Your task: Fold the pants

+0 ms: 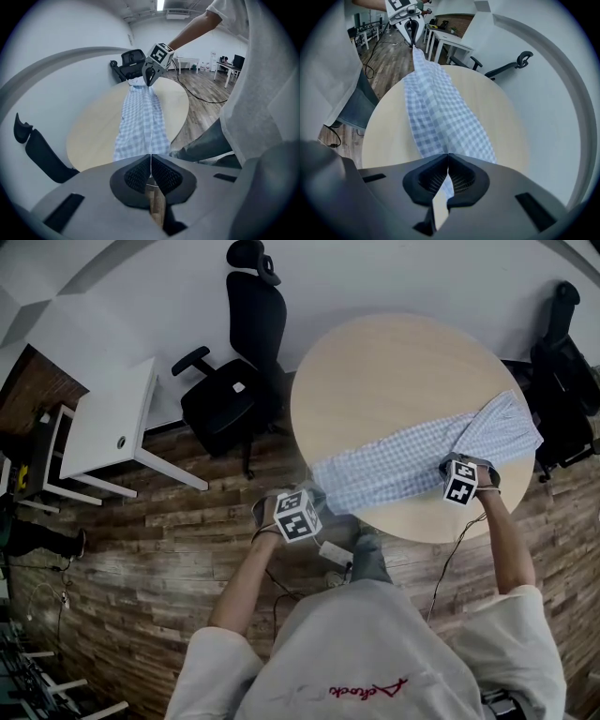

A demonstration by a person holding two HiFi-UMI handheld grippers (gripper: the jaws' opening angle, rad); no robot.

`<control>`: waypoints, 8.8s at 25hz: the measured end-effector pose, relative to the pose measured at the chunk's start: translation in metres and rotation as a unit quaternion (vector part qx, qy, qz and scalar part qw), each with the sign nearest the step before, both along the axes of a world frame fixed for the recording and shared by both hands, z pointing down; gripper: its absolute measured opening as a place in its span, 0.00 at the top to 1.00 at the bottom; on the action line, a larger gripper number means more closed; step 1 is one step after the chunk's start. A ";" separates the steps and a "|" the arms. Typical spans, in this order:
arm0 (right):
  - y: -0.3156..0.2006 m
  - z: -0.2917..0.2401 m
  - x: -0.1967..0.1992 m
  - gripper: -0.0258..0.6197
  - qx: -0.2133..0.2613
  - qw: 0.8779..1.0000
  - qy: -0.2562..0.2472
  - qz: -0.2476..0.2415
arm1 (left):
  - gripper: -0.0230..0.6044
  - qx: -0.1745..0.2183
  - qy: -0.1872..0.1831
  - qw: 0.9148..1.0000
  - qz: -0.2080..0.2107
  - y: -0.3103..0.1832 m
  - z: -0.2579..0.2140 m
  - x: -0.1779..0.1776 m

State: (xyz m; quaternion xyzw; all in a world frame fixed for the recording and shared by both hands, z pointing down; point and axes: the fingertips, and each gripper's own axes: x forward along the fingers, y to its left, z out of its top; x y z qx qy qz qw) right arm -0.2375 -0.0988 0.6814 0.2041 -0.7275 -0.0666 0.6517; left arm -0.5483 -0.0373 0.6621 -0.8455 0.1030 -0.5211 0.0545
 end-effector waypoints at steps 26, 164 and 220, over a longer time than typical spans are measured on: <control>0.042 -0.020 -0.046 0.91 0.054 0.923 -0.289 0.247 | 0.91 -0.065 0.193 0.976 -0.080 0.011 -0.002 0.054; -0.268 -0.018 0.491 0.87 -0.021 0.992 -0.099 -0.077 | 0.91 -0.132 0.006 0.951 -0.281 -0.080 0.056 0.374; -0.035 -0.025 0.548 0.91 0.075 0.791 -0.470 0.385 | 0.91 -0.073 0.375 0.848 -0.369 -0.046 -0.012 0.540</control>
